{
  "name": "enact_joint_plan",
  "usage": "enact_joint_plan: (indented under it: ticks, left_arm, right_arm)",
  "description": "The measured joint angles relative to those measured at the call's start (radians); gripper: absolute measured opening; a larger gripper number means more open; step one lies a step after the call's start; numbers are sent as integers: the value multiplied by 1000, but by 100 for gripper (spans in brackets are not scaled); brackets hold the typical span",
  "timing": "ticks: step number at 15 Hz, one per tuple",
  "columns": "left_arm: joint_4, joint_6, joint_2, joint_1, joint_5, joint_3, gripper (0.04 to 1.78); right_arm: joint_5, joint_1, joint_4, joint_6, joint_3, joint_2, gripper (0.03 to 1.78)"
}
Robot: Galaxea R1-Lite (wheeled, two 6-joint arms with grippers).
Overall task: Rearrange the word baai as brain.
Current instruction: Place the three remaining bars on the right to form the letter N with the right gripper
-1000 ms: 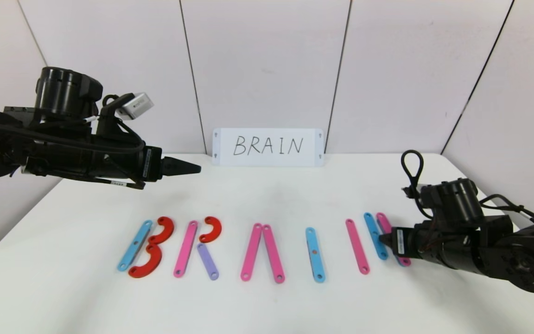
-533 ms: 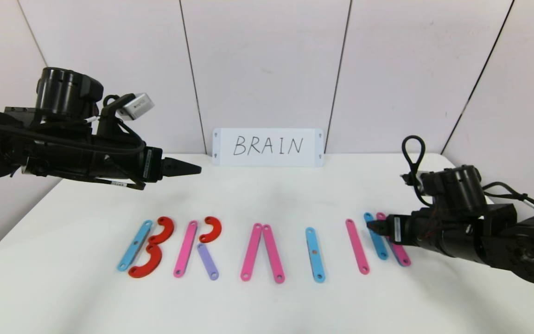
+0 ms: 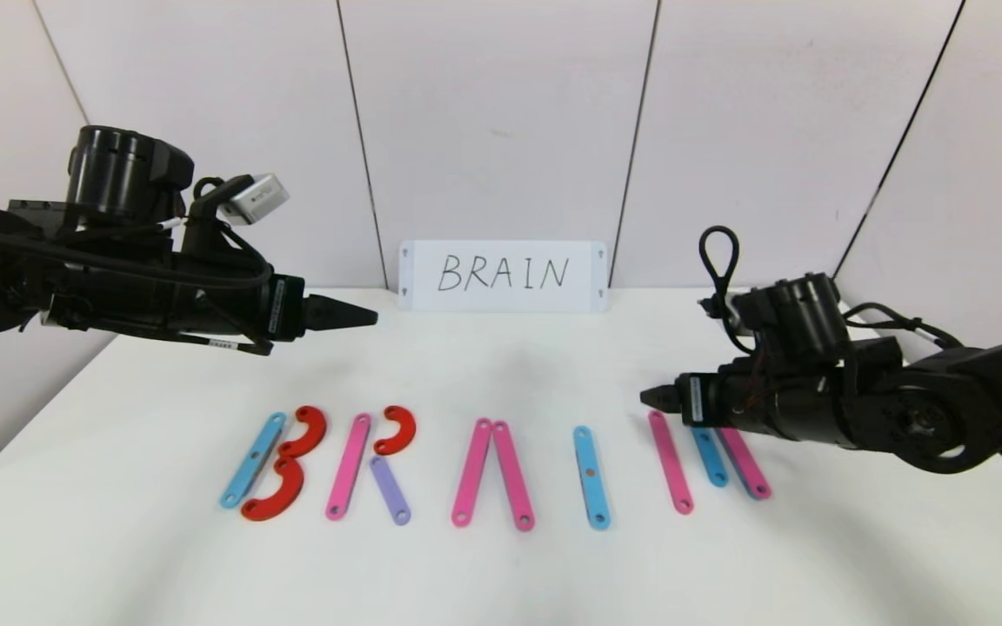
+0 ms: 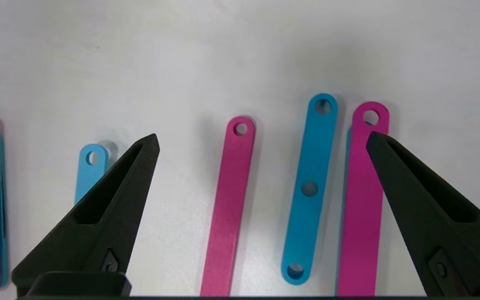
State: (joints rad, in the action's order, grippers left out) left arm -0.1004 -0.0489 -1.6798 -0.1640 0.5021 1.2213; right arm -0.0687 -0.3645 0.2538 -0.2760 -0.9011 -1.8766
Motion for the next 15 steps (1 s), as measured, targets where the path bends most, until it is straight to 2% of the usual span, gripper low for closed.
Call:
enact_joint_plan:
  ticks: [6, 15]
  left_arm:
    - [0, 1, 0, 0, 0, 0, 174]
    - [0, 0, -5, 0, 0, 1, 174]
  right_arm:
    - [3, 0, -3, -1, -81, -91, 174]
    - [3, 0, -5, -9, -95, -136, 174]
